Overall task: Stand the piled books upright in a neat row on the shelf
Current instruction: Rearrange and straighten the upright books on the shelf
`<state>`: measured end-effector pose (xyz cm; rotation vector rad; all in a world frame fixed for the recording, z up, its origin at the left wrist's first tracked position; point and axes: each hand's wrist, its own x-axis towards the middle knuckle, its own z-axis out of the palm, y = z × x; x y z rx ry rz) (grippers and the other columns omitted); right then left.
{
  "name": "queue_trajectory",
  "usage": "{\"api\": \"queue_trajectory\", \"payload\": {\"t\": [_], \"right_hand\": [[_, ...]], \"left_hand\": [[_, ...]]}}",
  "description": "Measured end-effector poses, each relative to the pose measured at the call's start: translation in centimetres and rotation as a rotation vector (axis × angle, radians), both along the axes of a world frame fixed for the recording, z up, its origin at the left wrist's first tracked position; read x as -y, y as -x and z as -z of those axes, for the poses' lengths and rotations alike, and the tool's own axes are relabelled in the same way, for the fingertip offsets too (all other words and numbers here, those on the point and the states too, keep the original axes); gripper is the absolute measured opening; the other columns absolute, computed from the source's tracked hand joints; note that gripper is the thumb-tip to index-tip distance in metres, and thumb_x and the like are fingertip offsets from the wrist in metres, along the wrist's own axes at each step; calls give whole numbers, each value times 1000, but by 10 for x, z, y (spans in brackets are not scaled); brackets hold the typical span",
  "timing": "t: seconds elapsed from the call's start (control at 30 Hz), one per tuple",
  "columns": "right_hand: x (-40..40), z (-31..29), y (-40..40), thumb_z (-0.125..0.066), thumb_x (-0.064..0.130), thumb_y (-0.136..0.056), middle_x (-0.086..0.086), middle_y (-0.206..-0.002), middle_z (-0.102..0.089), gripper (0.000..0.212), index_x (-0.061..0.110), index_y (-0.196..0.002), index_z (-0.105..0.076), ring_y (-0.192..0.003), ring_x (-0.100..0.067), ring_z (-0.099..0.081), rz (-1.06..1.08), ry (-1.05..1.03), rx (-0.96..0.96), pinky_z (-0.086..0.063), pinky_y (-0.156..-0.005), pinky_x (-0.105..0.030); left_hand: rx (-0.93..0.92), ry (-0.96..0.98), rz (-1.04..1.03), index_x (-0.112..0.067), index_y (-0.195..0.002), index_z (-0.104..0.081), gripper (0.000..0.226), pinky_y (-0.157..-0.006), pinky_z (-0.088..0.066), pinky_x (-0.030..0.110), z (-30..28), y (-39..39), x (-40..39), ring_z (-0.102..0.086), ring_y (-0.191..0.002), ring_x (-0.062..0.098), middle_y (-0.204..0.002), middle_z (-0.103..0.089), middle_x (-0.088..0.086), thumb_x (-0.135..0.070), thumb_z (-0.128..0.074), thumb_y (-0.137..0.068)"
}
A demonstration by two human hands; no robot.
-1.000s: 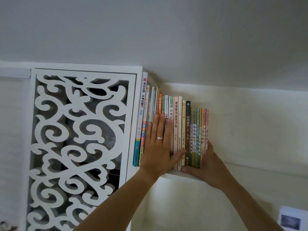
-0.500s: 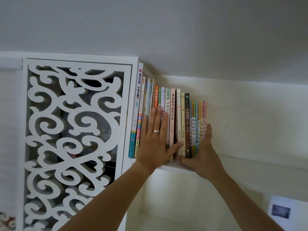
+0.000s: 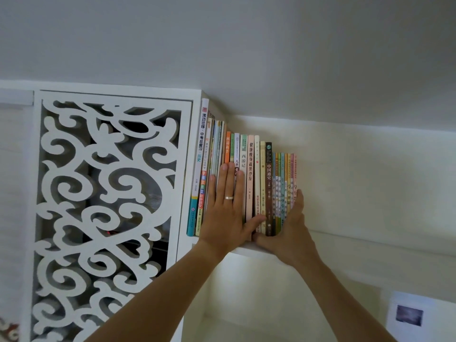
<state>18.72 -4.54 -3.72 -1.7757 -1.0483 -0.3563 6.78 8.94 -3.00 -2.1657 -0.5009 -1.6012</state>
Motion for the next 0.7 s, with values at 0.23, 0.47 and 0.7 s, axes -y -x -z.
{"api": "queue_trajectory", "payload": {"t": [0.23,0.47,0.7], "right_hand": [[7,2,12,-89,68,-48,-4,-154,-24,152,44,-152,19,-137,-35,-43,63,83,-9,-49,-104,-61],[17,-10,18,-94,51,-60,-11,-161,-2,149,40,-154,21,-149,-39,-23,98,155,-88,-36,-117,-57],[24,2,29,-85,67,-63,-15,-162,-5,141,31,-158,13,-141,-43,-40,247,193,14,-47,-107,-59]], "left_hand": [[0,0,14,1,-162,-13,105,-128,-12,58,5,0,-1,0,-160,37,-172,-2,22,-74,-45,-96],[-226,132,-164,-4,-162,15,106,-128,2,56,-8,14,15,20,-157,37,-169,21,21,-81,-16,-96],[-347,140,-171,-9,-162,19,98,-129,4,56,17,28,11,27,-155,32,-169,27,16,-72,-25,-101]]}}
